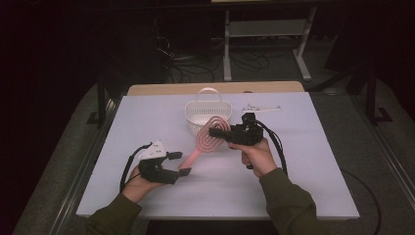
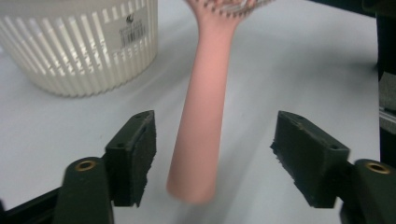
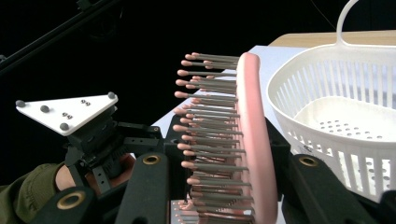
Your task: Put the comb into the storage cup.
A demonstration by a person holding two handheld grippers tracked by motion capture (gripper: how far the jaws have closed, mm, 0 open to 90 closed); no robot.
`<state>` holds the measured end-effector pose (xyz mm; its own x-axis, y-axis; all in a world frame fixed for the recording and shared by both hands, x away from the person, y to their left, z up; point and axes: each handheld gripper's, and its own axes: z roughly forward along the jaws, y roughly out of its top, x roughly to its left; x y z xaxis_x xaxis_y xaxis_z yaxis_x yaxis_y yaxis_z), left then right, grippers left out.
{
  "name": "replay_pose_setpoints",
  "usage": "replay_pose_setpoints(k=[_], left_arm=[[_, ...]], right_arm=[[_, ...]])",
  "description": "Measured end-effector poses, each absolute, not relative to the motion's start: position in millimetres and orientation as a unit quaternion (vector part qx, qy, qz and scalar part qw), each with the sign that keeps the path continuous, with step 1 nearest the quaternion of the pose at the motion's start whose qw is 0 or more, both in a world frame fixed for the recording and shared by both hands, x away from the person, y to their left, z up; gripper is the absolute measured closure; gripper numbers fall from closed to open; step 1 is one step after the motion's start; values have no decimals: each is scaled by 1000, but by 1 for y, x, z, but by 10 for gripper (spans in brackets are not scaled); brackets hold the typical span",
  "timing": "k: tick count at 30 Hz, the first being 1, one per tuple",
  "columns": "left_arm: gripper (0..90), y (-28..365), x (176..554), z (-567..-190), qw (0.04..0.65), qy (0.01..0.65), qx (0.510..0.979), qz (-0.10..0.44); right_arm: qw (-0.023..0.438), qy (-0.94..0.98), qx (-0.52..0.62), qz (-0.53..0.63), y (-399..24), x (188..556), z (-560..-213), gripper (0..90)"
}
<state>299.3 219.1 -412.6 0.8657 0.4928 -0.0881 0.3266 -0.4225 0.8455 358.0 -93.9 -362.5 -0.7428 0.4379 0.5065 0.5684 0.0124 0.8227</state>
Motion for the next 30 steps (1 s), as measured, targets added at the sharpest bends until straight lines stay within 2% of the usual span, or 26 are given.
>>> replay_pose_setpoints(k=[11, 23, 30], left_arm=[[175, 247, 297, -423, 477, 260, 834, 93], [26, 257, 293, -436, 460, 269, 841, 90], [0, 257, 292, -436, 453, 271, 845, 87]], right_arm=[[51, -710, -355, -605, -94, 359, -363, 631], [47, -703, -357, -613, -98, 358, -360, 632], [42, -699, -357, -618, -101, 359, -358, 631]])
